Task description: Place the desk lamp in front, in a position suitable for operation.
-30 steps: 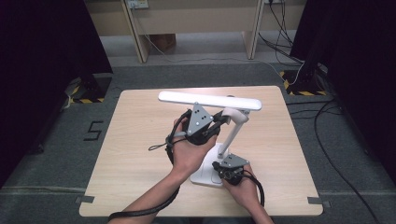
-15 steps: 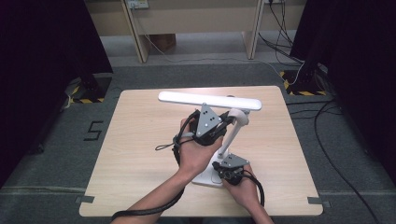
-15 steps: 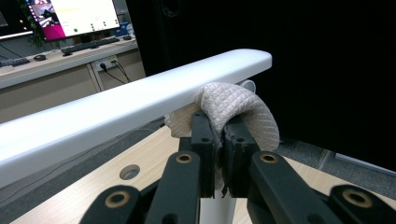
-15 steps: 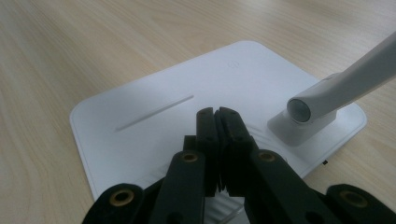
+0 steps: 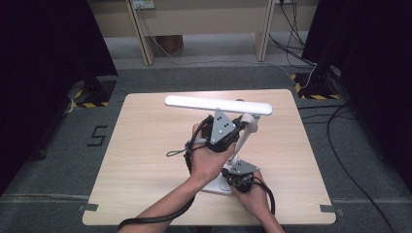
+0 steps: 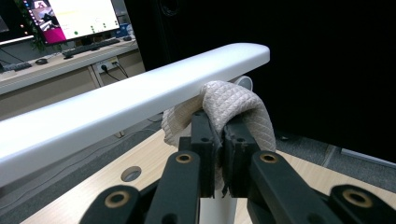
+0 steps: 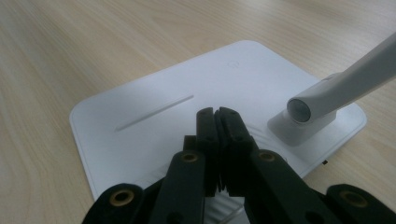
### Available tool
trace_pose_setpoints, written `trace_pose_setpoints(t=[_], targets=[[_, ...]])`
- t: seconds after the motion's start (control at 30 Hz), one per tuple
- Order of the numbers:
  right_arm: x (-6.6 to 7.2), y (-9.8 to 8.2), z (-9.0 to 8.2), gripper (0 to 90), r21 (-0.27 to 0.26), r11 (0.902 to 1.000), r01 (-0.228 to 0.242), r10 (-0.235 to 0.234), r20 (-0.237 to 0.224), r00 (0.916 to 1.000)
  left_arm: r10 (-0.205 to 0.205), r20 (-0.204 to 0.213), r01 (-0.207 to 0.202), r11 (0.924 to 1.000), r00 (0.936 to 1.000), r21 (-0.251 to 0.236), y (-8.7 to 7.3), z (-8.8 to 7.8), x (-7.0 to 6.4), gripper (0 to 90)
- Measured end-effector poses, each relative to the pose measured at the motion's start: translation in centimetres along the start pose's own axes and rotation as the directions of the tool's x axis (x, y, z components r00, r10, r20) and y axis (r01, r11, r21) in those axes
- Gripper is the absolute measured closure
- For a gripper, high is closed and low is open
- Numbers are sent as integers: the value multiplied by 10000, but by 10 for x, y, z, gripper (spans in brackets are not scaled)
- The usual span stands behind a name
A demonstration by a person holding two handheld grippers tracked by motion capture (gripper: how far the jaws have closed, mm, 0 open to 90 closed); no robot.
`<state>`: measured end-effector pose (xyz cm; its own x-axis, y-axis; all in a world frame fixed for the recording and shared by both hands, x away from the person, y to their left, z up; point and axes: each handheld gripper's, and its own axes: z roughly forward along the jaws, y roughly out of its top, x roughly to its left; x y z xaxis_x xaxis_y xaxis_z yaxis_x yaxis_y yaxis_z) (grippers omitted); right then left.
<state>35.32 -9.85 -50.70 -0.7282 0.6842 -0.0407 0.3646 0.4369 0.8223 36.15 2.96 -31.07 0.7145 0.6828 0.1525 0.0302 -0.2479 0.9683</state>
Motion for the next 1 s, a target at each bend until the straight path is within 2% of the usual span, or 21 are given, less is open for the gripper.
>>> trace_pose_setpoints(t=[0.3,1.0], targets=[[0,0,0,878,-3,10000,-1,1,-2,10000,164,-96,-162,9998,9998,122,-3,3,-1,846],[0,0,0,878,-6,10000,6,-6,1,10000,229,-123,-224,9989,9997,423,-19,6,0,846]])
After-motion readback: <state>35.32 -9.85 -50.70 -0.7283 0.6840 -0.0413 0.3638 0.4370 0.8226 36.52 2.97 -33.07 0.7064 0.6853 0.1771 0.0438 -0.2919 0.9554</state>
